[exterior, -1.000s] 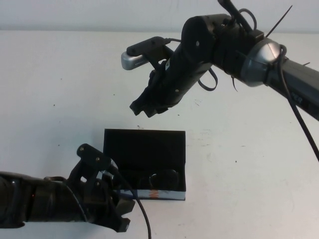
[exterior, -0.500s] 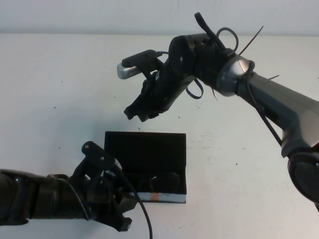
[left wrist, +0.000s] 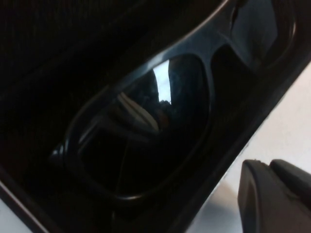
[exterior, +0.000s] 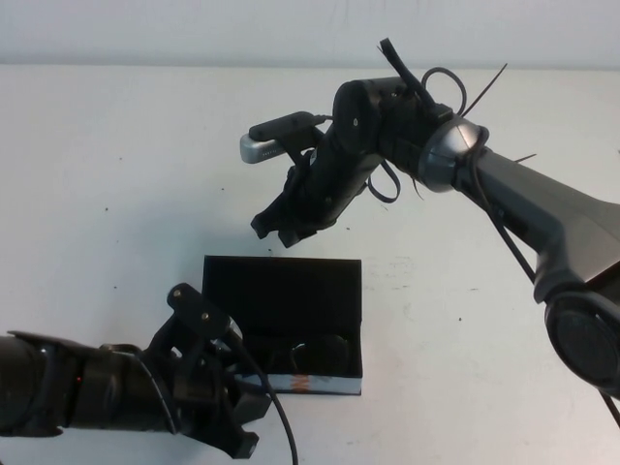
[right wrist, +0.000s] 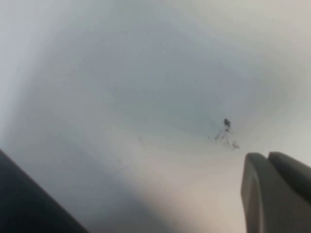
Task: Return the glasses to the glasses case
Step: Close the glasses case
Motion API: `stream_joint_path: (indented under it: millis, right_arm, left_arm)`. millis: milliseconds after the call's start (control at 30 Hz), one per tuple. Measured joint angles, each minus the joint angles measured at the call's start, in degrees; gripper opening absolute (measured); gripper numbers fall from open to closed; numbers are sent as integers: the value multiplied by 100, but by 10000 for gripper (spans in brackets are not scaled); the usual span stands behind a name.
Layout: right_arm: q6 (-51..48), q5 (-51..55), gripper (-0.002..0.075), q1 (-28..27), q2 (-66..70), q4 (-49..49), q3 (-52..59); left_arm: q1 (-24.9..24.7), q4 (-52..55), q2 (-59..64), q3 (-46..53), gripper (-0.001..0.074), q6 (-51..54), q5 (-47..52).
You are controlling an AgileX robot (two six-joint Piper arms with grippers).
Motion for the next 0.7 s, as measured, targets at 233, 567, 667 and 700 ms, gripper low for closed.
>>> stream_joint_path:
  millis: [233,567,667,700]
  right_arm:
    - [0,350,-12,-12,0,92,-12]
    - [-62,928,-12,-12,0,373,-25]
    - [-81,1020,-12,-12,0,461,-25]
    - [-81,1030,-12,-1,0,470,-25]
  left_arm:
    - [0,-12,151,-2,-1,10,39]
    - [0,-51,188,-12,-1,113,113]
    - [0,-51,188,-12,-1,133,113]
    - [0,-51,188,-12,-1,148,113]
